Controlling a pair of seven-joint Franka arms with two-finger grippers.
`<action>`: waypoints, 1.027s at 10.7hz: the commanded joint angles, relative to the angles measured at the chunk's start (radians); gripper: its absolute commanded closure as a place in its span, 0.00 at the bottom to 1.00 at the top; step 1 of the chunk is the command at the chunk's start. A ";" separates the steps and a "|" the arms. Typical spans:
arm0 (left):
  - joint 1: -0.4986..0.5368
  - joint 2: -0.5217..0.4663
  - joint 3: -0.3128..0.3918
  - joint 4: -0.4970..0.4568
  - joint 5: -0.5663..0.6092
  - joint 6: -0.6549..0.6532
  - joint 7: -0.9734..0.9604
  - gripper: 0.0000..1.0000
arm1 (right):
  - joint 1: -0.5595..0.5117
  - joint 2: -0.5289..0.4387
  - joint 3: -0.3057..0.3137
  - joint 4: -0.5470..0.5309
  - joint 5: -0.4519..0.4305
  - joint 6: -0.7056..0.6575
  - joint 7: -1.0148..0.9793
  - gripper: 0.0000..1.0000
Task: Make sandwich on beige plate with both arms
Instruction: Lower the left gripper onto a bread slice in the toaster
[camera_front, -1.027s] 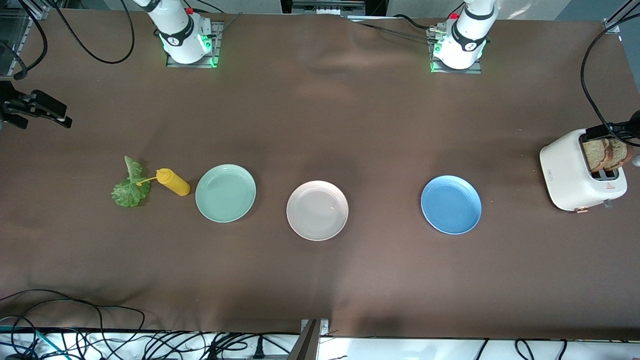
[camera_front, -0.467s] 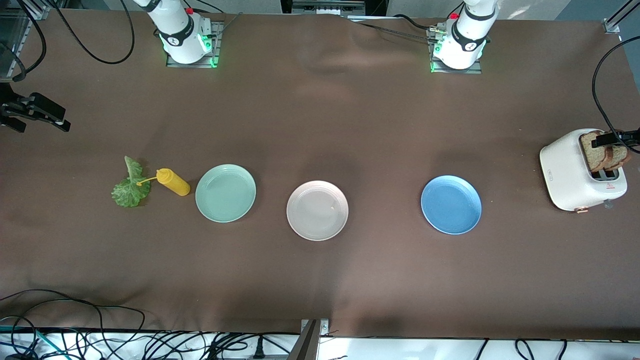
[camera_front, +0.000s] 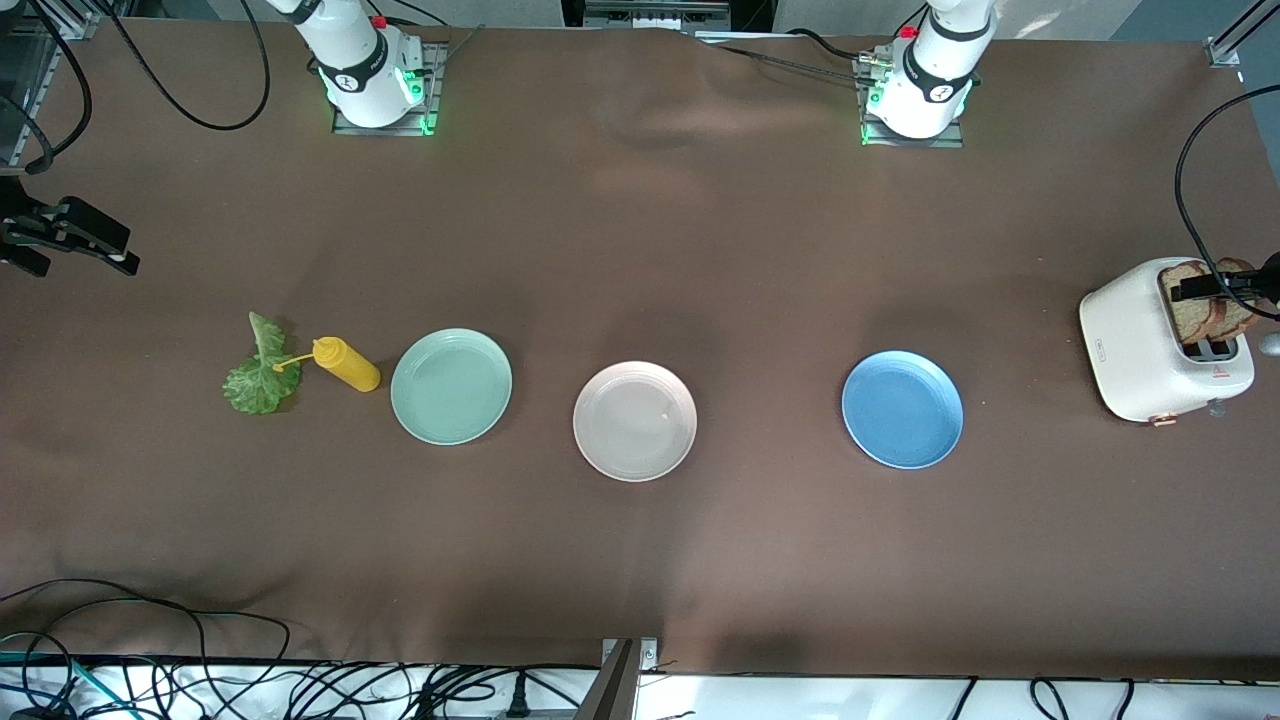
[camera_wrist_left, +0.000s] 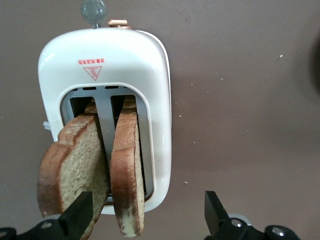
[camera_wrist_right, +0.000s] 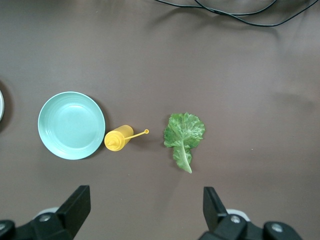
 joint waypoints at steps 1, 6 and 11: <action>0.012 0.020 -0.007 0.005 0.012 0.010 0.012 0.04 | -0.003 -0.001 0.002 0.008 -0.004 0.004 -0.004 0.00; 0.017 0.040 -0.007 0.005 0.015 0.009 0.016 0.42 | 0.002 0.001 0.005 0.007 -0.001 0.001 -0.004 0.00; 0.023 0.031 -0.003 0.021 0.027 -0.040 0.121 1.00 | 0.033 0.012 0.025 0.007 -0.001 -0.010 0.001 0.00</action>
